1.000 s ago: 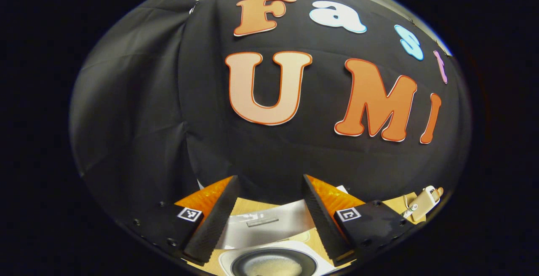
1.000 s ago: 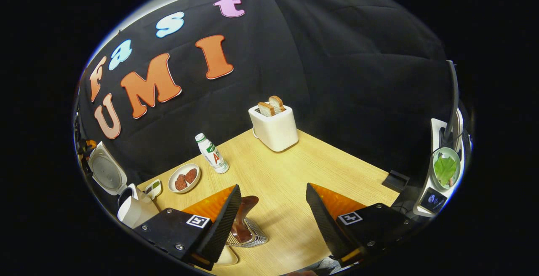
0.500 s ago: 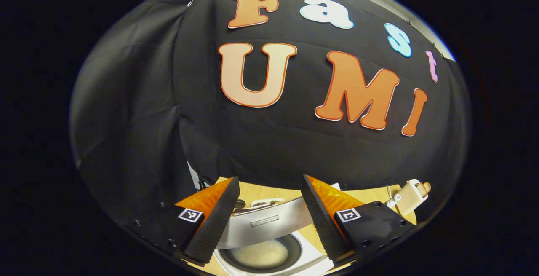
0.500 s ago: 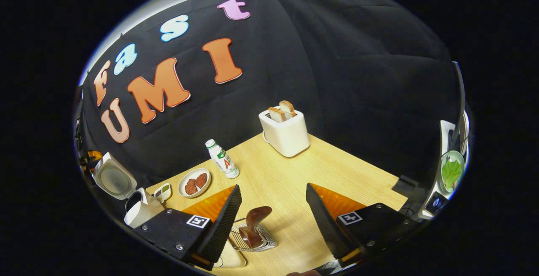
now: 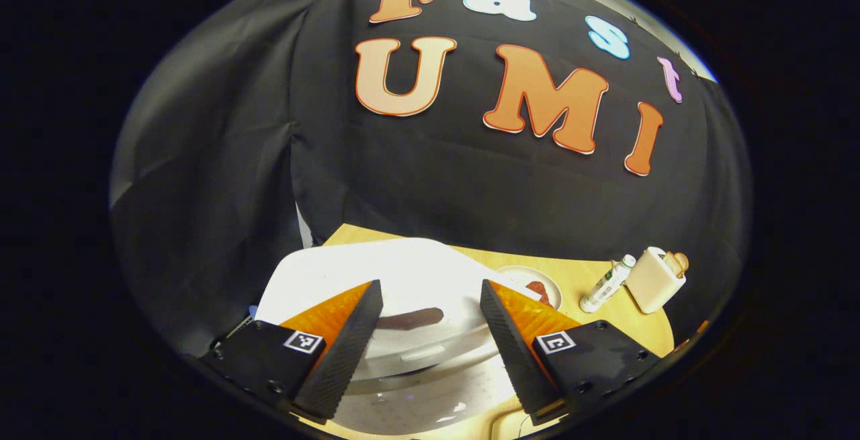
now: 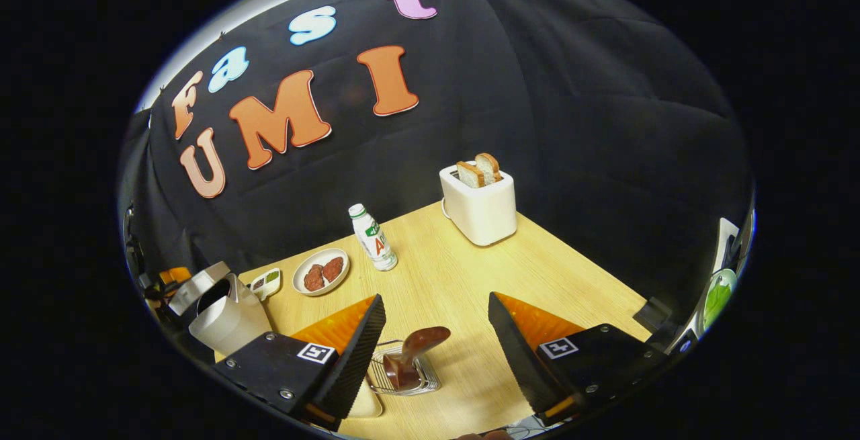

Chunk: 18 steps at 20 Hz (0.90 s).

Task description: Close the left gripper, press the button to open the rice cooker; take a wooden spoon from the chopstick holder with the right hand, scoop a spoonful of rice and pour it into the rice cooker, then put the wooden spoon back into the chopstick holder.

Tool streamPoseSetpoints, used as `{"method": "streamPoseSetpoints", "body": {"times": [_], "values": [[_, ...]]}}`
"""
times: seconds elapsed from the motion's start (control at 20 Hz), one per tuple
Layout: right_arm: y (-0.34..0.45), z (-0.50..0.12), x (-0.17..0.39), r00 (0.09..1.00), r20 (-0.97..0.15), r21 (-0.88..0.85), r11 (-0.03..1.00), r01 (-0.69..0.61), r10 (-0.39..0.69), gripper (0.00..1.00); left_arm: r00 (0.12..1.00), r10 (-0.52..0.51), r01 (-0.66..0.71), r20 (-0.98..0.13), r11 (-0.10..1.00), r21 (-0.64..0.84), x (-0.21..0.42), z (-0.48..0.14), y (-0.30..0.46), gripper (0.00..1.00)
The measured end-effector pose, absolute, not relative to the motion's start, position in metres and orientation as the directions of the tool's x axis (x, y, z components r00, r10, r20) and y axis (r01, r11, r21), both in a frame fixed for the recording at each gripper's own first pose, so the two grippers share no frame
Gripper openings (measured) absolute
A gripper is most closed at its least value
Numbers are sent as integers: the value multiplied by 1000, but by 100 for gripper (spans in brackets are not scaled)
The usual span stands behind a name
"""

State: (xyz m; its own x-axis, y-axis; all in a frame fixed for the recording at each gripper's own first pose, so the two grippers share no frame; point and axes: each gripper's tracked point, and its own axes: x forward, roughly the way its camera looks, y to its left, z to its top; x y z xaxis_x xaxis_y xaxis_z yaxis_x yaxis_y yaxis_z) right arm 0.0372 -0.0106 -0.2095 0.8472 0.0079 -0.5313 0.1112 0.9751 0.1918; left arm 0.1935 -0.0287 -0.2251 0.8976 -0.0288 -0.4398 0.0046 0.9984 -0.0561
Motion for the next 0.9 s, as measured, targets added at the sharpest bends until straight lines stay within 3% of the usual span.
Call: {"method": "streamPoseSetpoints", "body": {"times": [0.35,0.75,0.9], "values": [[-31,-218,35,834,-553,205,969,137,-1,95,890,60,-25,-453,996,84,180,-274,-23,99],[-21,-227,31,824,-566,237,961,140,20,95,874,6,40,-486,996,84,186,-272,-23,100],[-23,-212,34,845,-535,198,972,128,-2,95,867,33,35,-497,991,127,183,-266,-18,100]]}}
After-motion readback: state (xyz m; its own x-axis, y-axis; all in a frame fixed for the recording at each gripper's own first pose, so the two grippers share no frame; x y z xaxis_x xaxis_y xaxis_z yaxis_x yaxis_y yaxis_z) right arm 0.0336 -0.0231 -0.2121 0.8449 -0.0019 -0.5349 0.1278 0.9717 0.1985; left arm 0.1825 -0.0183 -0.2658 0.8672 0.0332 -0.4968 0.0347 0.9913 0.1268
